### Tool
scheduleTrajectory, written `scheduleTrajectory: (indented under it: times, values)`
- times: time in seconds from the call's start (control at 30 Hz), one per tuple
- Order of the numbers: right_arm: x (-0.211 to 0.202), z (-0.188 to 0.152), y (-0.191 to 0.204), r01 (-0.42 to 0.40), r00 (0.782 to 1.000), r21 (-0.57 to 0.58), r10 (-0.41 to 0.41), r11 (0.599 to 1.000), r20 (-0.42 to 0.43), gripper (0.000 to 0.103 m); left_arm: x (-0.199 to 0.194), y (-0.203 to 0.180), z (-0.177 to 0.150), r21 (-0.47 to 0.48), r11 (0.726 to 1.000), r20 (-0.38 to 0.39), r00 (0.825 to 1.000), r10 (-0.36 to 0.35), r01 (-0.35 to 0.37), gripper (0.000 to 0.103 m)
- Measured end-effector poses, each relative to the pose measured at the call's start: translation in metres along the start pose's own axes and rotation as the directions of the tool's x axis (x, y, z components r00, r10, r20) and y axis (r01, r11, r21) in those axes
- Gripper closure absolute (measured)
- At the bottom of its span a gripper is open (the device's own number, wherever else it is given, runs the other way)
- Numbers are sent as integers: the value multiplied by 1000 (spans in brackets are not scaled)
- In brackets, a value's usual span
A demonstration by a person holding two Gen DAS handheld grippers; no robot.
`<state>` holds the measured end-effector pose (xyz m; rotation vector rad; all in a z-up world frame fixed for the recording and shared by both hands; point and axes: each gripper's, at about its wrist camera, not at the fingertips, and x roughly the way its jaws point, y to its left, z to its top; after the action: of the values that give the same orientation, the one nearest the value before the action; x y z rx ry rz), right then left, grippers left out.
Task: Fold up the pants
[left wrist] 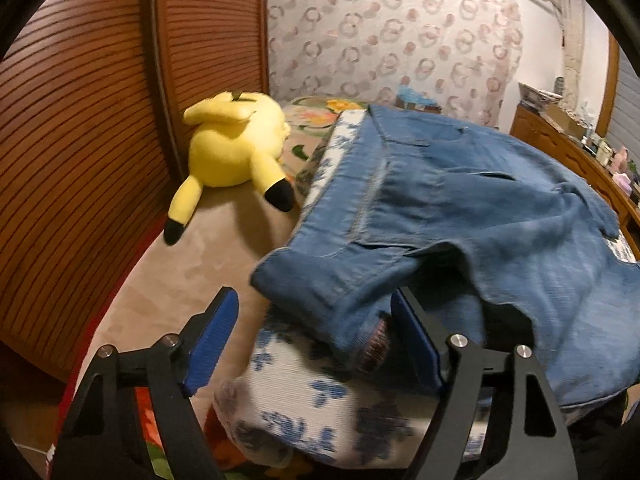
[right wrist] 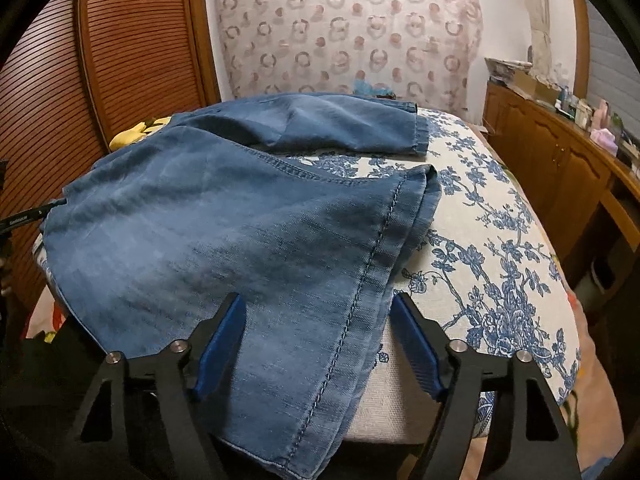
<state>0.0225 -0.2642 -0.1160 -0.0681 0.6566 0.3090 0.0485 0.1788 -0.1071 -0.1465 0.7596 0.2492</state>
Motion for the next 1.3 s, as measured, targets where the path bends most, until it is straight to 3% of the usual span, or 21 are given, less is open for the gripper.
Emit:
scheduleTrajectory:
  times: [0.27, 0.33, 0.4, 0.57, 0.87, 1.03, 1.3]
  values:
    - [3, -4, 4, 36, 999, -30, -35, 999, 15, 36, 13, 13, -9, -47, 998, -22, 999, -36, 35, 24]
    - [6, -5, 3, 42, 999, -32, -42, 999, 19, 41, 13, 15, -9, -66, 995, -21, 997, -72, 71, 33]
    - [7, -5, 0, 46, 999, -28, -45, 999, 21, 52, 12, 16, -7, -84, 991, -17, 994, -107, 105, 44]
    - [15, 4, -9, 46, 999, -13, -46, 999, 20, 74, 6, 14, -5, -80, 991, 4, 994, -105, 105, 54]
    - [25, 17, -24, -23, 1000, 21, 23, 1000, 9, 92, -10, 9, 3, -65, 986, 54, 987, -150, 154, 83]
    - [23, 28, -31, -28, 999, 7, 28, 1000, 20, 96, -37, 5, 18, -51, 984, 121, 979, -164, 172, 87]
    - [6, 76, -42, -24, 991, -17, 26, 1000, 131, 97, -65, -9, 48, -7, 977, 213, 954, -209, 215, 88]
